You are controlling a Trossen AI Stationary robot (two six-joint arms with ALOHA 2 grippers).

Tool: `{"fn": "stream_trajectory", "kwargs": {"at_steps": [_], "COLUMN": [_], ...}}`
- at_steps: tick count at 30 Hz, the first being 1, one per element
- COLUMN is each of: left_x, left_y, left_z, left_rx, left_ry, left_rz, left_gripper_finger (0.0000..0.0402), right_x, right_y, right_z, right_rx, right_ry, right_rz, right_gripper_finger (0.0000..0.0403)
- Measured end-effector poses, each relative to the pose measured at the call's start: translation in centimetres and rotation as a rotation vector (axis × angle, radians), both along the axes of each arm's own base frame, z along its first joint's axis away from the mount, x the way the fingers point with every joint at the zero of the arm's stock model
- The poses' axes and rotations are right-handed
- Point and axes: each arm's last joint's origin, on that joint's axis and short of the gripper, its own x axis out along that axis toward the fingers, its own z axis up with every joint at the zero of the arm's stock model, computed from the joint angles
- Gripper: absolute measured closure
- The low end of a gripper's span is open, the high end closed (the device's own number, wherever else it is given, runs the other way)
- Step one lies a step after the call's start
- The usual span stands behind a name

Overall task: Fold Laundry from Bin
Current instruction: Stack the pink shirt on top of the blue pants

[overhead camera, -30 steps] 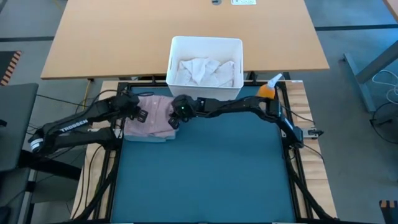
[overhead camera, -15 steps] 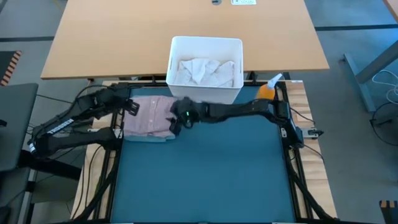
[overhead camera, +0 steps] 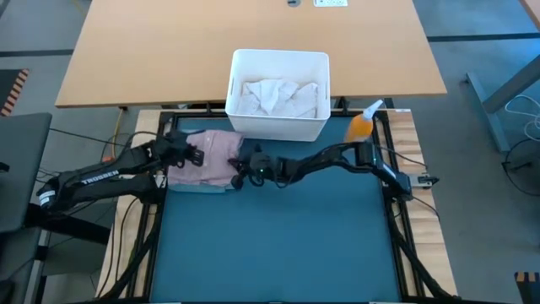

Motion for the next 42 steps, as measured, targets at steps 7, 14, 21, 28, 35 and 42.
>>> {"fn": "stream_trajectory", "kwargs": {"at_steps": [7, 14, 21, 28, 35, 42], "left_x": [-0.1, -0.2, -0.2, -0.5, -0.8, -0.9], "left_y": [0.0, 0.0, 0.1, -2.1, -3.9, -4.1], "left_z": [-0.2, -0.2, 3.7, 2.6, 0.0, 0.0], "left_rx": [-0.003, 0.031, 0.115, -0.214, -0.327, -0.302], "left_ry": [0.01, 0.049, 0.015, 0.014, 0.095, 0.124], "left_rz": [0.015, 0.006, -0.043, -0.227, -0.222, -0.202], "left_gripper_finger": [0.0321, 0.0339, 0.0341, 0.0341, 0.0341, 0.0341], "right_x": [0.0, -0.6, -2.1, -2.0, -1.2, -1.3], "right_y": [2.6, 4.6, 2.7, -2.8, -3.7, -4.9], "right_z": [-1.7, 0.0, 6.3, 5.2, 2.5, 0.0], "right_rx": [0.004, -0.053, -0.184, -0.132, -0.146, -0.185], "right_ry": [0.128, 0.181, 0.149, 0.098, 0.091, 0.203], "right_rz": [0.048, 0.069, -0.012, -0.091, -0.095, -0.179], "right_gripper_finger": [0.0387, 0.0382, 0.0384, 0.0384, 0.0385, 0.0385]}}
